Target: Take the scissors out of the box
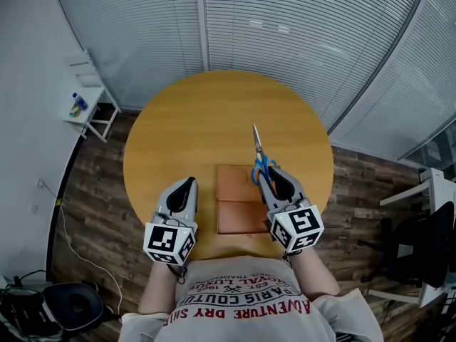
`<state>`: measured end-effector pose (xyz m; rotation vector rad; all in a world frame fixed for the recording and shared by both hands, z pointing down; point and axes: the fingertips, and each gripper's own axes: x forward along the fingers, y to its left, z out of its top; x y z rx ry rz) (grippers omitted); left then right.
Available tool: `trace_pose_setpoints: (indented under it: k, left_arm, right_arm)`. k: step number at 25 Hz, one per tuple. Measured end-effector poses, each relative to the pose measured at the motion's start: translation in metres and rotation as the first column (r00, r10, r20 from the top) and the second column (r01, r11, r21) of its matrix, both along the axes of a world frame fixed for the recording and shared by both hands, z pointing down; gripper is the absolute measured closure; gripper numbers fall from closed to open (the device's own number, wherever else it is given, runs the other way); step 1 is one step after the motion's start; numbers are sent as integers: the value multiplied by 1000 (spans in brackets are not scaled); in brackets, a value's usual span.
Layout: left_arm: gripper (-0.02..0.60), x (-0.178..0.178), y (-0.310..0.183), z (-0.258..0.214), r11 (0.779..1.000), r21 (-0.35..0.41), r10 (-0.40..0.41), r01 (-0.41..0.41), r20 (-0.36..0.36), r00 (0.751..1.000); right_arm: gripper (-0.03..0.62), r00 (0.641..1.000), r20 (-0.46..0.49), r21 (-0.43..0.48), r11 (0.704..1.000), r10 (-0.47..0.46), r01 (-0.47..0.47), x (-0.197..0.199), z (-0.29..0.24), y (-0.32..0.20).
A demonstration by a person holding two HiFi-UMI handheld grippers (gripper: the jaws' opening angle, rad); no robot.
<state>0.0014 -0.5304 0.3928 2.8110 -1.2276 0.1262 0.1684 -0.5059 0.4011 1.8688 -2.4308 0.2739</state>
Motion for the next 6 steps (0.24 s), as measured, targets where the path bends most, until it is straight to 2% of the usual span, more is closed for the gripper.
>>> trace_pose_setpoints:
  k: [6]
  left_arm:
    - [572,2,0,0,1000,-3,-4,4,3,1000]
  right_arm:
    - [505,1000,3,-6,1000,-1,1,3,2,-1]
